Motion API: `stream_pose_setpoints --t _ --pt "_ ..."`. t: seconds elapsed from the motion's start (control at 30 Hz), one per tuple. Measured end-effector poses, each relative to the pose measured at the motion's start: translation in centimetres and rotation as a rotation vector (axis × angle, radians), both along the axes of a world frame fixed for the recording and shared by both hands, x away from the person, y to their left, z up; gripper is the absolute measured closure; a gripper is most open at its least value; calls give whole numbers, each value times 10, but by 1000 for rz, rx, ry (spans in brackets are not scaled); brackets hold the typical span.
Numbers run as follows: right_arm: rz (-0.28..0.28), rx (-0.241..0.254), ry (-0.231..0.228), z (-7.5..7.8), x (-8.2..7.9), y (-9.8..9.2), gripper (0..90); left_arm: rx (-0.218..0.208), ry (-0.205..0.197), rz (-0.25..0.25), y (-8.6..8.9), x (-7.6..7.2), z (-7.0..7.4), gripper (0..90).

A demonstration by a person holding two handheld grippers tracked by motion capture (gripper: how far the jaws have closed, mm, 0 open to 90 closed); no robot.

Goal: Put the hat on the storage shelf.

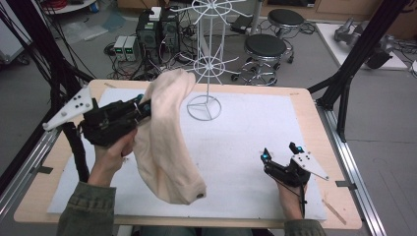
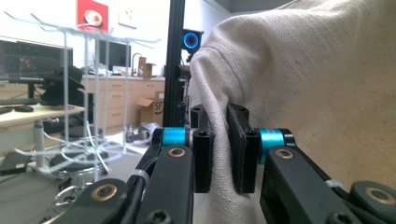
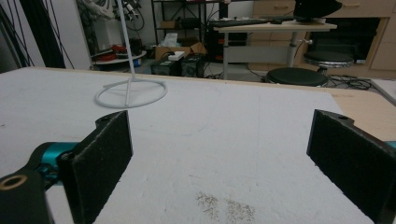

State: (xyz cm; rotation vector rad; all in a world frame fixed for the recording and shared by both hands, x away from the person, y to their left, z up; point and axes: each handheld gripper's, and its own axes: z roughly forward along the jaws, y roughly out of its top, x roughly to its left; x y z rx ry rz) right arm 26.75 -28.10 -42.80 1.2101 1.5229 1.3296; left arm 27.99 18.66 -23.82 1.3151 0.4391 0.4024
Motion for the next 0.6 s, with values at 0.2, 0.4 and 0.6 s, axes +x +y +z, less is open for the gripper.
stream_pose_setpoints --t 0.2,0.4,0.6 --pt "-3 4 5 0 -1 -1 59 -48 -10 -18 9 20 15 807" --pt "-10 15 -6 -2 -2 -4 59 -41 -30 -26 16 51 31 807" --pt "-41 45 -4 -3 -3 -12 59 -56 -42 -13 21 79 44 806"
